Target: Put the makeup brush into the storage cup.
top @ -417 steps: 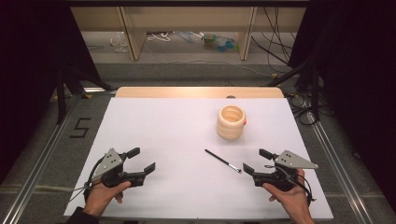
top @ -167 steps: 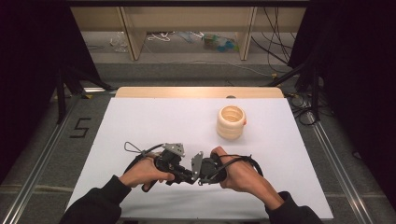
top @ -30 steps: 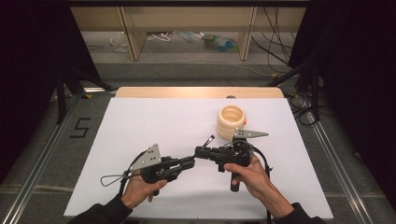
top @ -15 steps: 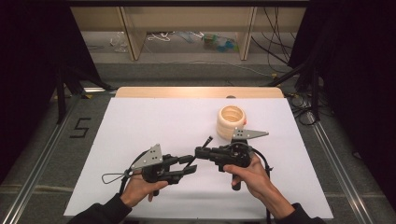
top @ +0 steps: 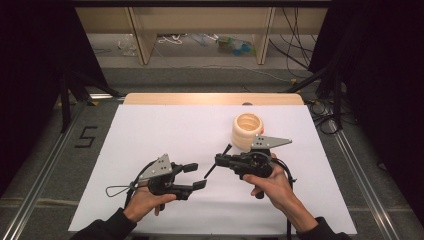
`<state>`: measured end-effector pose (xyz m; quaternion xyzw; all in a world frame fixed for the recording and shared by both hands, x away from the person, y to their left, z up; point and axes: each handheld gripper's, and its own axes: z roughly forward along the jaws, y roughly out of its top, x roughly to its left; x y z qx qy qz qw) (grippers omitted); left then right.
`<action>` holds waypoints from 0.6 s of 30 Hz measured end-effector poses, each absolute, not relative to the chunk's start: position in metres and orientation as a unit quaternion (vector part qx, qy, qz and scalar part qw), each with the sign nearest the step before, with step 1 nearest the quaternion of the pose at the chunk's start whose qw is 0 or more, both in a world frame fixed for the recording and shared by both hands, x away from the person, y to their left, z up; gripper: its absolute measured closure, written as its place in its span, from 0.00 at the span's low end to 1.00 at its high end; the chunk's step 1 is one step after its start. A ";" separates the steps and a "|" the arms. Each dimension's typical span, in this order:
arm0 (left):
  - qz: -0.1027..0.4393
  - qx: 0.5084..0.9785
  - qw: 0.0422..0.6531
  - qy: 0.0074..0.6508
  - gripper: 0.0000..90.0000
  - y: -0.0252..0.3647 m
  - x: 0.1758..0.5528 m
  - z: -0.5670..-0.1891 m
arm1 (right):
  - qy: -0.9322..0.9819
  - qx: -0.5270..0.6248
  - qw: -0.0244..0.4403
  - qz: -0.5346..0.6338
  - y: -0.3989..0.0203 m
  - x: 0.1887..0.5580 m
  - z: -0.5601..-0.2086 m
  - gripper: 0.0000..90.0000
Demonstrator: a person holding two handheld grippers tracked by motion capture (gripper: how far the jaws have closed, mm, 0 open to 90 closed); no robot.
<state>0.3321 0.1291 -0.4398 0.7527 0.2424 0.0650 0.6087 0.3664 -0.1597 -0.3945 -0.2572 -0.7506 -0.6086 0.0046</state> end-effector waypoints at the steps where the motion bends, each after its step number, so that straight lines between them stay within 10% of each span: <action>1: 0.064 0.752 0.609 0.243 0.38 0.130 0.332 -0.441 | -0.752 -0.256 0.002 -0.608 -0.161 0.367 -0.394 0.93; 18: 0.099 0.755 0.598 0.252 0.33 0.148 0.324 -0.442 | -0.765 -0.263 -0.062 -0.584 -0.178 0.375 -0.387 0.93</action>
